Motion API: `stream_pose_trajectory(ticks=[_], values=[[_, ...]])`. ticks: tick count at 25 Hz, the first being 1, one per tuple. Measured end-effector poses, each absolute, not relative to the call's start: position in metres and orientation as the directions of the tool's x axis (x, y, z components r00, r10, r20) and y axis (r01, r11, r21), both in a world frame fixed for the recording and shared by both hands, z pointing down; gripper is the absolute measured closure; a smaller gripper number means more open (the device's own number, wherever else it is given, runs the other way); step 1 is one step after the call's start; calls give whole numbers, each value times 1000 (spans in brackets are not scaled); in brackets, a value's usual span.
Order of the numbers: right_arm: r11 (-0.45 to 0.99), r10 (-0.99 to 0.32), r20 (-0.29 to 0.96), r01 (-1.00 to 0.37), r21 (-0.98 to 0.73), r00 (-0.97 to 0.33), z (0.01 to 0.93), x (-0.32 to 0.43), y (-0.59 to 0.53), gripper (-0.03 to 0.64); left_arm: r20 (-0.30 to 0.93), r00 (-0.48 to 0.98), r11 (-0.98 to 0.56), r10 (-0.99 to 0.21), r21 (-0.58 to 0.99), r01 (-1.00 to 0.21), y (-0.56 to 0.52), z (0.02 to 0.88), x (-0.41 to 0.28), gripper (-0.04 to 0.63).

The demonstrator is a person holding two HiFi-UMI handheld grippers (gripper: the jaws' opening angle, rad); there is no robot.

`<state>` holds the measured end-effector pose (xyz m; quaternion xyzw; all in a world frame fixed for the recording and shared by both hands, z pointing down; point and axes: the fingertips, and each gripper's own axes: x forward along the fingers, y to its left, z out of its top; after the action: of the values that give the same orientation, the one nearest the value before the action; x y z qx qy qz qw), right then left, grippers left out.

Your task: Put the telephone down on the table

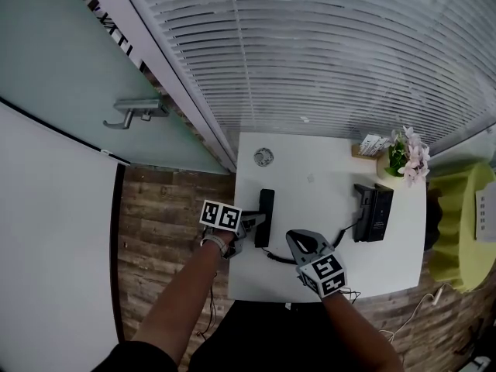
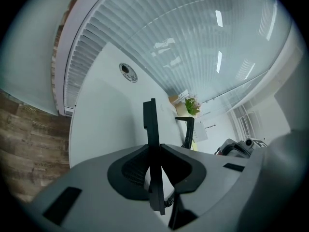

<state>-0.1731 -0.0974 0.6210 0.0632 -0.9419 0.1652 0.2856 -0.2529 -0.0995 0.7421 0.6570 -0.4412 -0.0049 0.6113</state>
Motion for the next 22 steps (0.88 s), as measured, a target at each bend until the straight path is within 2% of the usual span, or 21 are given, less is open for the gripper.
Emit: stream_pose_trajectory(ticks=[15, 22], values=[[937, -25, 562, -215, -275, -827, 620, -173, -103, 594, 593, 585, 212, -553, 779, -590, -100, 754, -257, 512], [938, -24, 565, -215, -273, -824, 619, -172, -106, 594, 662, 544, 209, -515, 712, -670, -100, 755, -260, 497]])
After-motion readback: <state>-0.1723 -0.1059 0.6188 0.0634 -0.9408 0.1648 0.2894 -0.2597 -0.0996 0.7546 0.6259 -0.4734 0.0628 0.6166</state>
